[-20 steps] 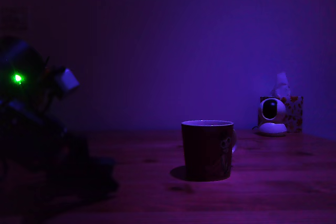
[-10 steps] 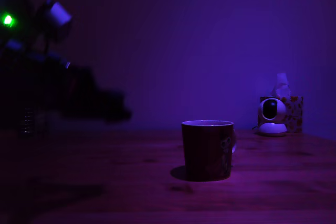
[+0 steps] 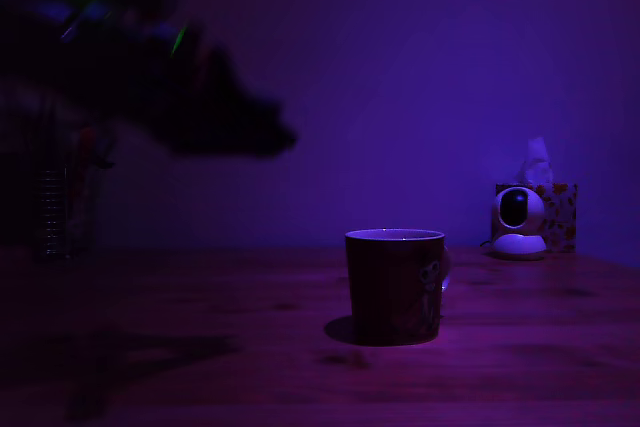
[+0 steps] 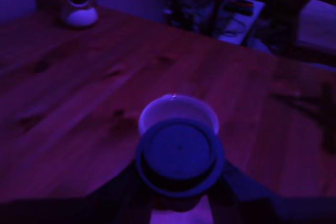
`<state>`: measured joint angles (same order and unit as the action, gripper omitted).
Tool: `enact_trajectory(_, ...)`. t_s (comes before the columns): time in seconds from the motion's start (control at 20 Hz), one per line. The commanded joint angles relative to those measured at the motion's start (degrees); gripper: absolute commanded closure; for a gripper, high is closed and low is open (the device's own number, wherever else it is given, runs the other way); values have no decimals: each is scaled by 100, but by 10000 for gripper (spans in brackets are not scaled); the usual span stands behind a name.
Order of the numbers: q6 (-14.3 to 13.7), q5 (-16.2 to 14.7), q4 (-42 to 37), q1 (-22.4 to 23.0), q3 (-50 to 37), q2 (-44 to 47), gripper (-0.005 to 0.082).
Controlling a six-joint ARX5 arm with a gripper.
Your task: Pick up the coffee capsules on the table and drop them inside the coffee cup
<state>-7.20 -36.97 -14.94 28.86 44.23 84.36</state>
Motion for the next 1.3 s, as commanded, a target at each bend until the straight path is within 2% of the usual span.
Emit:
enact_trajectory(0.0,-33,0,232,68,291,26,642)
enact_trajectory(0.15,-39,28,782,170,774,192,642)
enact_trajectory(0.4,-90,251,1285,398,1449,756,642)
enact_trajectory(0.55,-225,468,1591,555,1840,1163,642)
enact_trajectory(1.0,-247,966,2426,940,2944,2291,642)
enact_trajectory(1.25,-341,1408,2979,1117,3342,2682,642)
